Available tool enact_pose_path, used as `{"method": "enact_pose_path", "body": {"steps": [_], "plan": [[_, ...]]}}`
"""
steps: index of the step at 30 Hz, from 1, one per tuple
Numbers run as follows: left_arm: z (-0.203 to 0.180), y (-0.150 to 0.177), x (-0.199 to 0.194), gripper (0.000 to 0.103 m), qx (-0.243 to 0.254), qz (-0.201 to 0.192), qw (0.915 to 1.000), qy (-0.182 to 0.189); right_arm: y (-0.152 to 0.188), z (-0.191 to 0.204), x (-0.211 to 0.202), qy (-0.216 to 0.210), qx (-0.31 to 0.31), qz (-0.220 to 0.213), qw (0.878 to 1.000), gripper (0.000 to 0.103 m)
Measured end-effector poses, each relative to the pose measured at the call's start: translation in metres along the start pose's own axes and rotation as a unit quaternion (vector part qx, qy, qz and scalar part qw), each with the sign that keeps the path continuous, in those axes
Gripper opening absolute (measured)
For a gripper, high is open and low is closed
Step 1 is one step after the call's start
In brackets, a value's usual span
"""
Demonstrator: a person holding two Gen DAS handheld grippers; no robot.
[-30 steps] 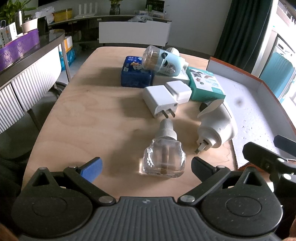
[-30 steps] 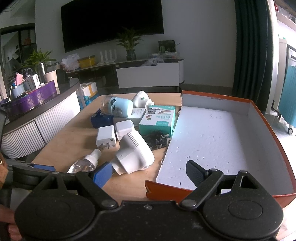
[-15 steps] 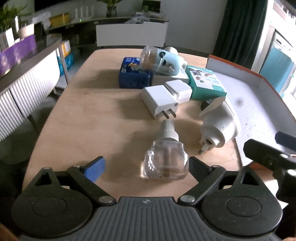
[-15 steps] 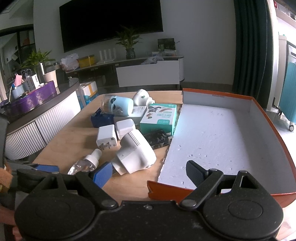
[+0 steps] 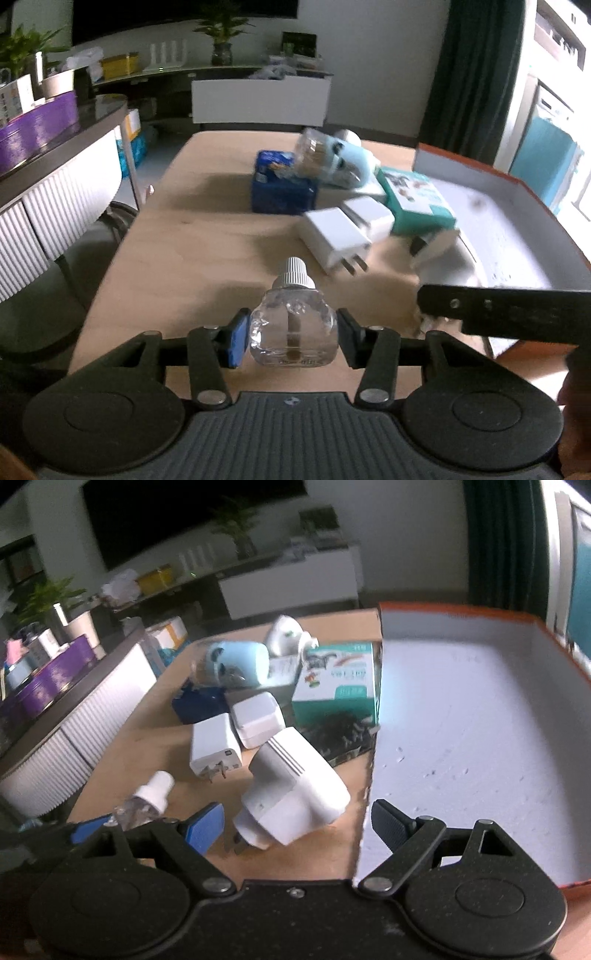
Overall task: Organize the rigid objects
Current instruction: 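Grasp the clear glass bottle with left gripper while right grasps white plug unit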
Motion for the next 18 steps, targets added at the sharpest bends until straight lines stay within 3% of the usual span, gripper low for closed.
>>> {"method": "enact_pose_path", "body": {"steps": [4, 5, 6, 18], "plan": [[0.005, -0.007, 0.001, 0.049, -0.007, -0.007, 1.0, -0.001, 0.0, 0.006, 0.015, -0.002, -0.008, 0.011, 1.0, 0.096], [0.006, -0.008, 0.002, 0.049, -0.009, -0.007, 0.9999, -0.001, -0.002, 0.008, 0.016, 0.007, -0.024, 0.006, 1.0, 0.084], [0.007, -0.009, 0.003, 0.049, -0.009, -0.008, 0.9999, -0.001, -0.003, 0.01, 0.016, 0.007, -0.033, 0.006, 0.999, 0.08], [-0.003, -0.031, -0.001, 0.049, -0.004, -0.023, 0.9995, 0.02, -0.036, -0.001, -0.024, -0.001, -0.04, -0.051, 0.998, 0.08]]}}
Point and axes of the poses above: each gripper's, at about its wrist camera, not at the fingertips, and x roughly the way its jaws point, z to its left, y to its underside, the point moved 6 cm from there along x, roughly the way its jaws point, and after that the axes turned 11 degrees about -z, right-handed, at the moved point
